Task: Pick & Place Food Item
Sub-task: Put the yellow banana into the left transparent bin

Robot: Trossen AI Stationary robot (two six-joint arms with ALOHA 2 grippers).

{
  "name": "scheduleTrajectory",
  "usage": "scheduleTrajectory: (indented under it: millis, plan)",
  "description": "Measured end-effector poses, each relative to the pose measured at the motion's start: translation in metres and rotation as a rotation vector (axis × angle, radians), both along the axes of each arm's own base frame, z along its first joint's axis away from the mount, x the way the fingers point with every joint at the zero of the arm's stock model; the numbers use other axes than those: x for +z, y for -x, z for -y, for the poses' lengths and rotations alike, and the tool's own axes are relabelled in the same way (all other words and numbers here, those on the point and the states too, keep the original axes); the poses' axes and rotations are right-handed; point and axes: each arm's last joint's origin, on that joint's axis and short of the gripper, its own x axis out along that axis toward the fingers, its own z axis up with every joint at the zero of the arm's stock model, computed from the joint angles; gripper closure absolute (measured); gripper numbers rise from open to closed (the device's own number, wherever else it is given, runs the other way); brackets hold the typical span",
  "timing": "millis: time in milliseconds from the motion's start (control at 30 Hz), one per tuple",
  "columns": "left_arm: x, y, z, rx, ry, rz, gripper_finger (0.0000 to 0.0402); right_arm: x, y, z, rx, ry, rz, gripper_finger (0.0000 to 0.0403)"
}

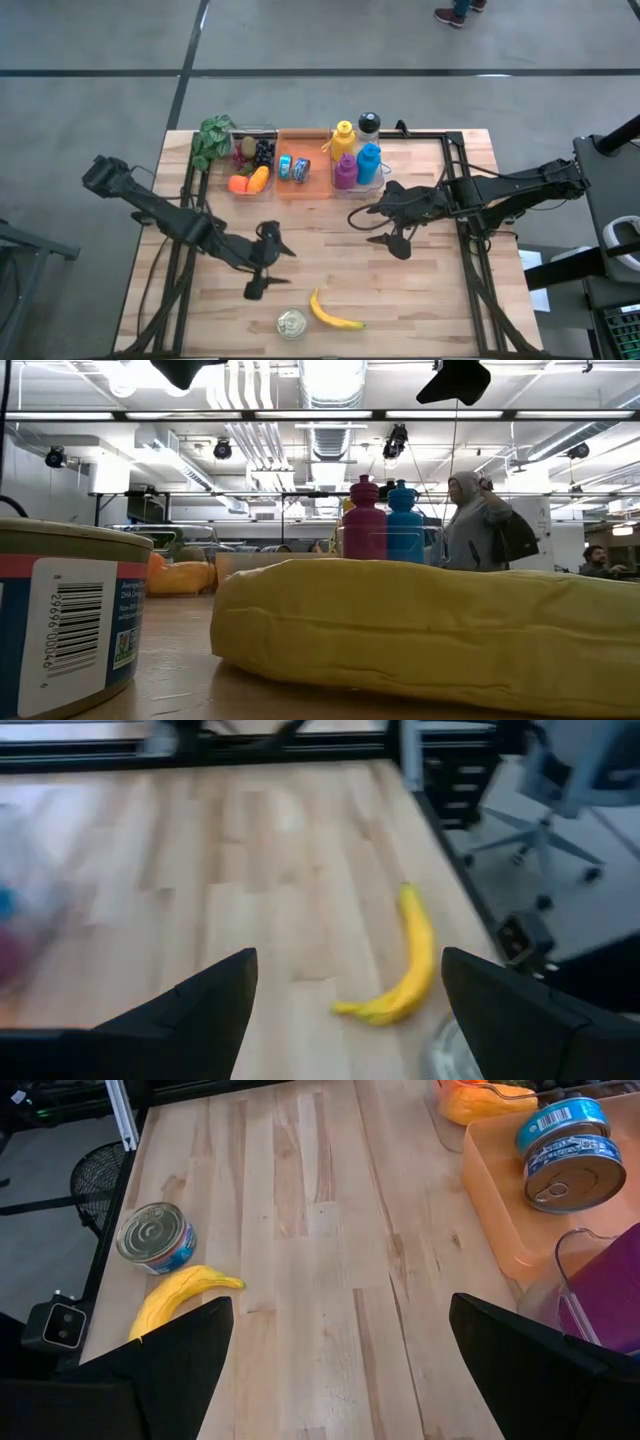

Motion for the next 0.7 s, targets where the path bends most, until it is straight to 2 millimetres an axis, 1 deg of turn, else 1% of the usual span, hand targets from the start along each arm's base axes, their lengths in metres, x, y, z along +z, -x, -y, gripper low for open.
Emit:
scheduleTrajectory:
  millis: [133, 333, 600, 700]
  plan:
    - [-0.007, -0.01, 0.007, -0.068, 0.027, 0.004, 0.009, 0.0, 0.0, 0.0, 0.0, 0.0, 0.0, 0.0033]
    - [-0.019, -0.022, 0.014, -0.087, 0.018, 0.008, 0.0097, 0.0, 0.0, 0.0, 0.0, 0.0, 0.001, 0.0033]
    - [-0.052, -0.048, 0.028, -0.098, -0.005, -0.011, 0.0102, 0.0, 0.0, 0.0, 0.0, 0.0, 0.001, 0.0033]
    - [-0.062, -0.06, 0.035, -0.136, -0.001, -0.037, 0.0103, 0.0, 0.0, 0.0, 0.0, 0.0, 0.001, 0.0033]
